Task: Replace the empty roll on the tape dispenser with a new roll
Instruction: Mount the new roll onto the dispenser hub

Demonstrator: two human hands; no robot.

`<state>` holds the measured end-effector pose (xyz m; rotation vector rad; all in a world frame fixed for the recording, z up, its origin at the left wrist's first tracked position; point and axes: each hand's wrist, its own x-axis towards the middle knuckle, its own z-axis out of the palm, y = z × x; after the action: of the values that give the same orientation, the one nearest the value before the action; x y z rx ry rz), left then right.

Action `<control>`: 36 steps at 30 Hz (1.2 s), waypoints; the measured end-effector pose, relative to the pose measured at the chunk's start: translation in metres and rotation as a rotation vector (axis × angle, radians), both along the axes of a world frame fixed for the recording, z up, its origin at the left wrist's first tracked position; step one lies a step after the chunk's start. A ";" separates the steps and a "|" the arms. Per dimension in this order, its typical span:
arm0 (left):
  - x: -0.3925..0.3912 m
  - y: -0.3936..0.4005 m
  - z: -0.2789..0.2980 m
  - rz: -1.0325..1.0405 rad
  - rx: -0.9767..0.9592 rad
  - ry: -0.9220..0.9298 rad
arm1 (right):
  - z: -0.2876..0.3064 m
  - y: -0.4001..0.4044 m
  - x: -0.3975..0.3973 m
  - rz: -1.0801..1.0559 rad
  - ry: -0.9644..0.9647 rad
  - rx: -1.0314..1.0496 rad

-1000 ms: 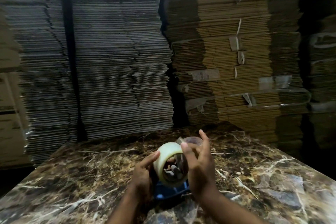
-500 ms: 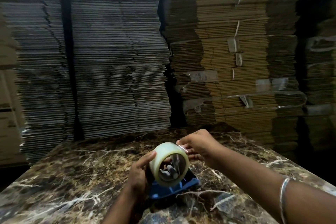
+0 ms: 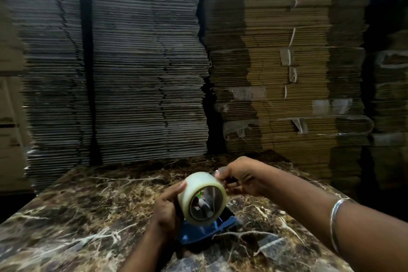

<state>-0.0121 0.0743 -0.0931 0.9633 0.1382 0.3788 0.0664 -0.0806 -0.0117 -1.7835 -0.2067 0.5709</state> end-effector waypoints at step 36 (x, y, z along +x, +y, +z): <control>0.003 0.014 0.002 -0.034 -0.050 0.045 | -0.010 -0.011 -0.002 -0.003 0.218 0.200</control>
<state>-0.0094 0.0886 -0.0912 0.9245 0.1715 0.3211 0.0647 -0.0916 -0.0218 -1.5163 -0.1069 0.7125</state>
